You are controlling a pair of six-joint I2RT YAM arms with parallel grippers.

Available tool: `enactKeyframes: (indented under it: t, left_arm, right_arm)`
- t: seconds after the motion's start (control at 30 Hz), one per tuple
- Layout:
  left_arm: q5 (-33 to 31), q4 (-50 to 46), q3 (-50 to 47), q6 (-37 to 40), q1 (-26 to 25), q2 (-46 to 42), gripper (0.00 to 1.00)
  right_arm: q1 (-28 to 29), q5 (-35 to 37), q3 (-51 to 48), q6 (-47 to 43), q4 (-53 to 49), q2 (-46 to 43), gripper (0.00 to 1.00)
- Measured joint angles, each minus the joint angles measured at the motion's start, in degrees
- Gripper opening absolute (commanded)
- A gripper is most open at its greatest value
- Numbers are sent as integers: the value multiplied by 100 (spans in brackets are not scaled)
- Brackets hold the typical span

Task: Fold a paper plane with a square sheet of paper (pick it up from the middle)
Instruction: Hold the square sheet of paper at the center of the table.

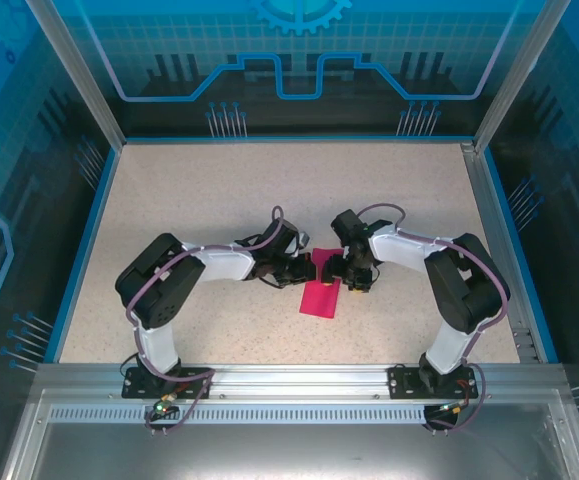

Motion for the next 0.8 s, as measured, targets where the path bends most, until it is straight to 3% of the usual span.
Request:
enactKeyframes:
  t: [0.63, 0.7, 0.8]
  left_arm:
    - [-118, -476, 245, 24, -22, 236, 0]
    - [-120, -490, 251, 24, -22, 238, 0]
    - [-127, -494, 251, 24, -22, 238, 0]
  right_arm:
    - [11, 22, -81, -105, 120, -326, 72]
    - [-98, 13, -278, -142, 337, -662, 66]
    - [-315, -271, -647, -221, 813, -1375, 35]
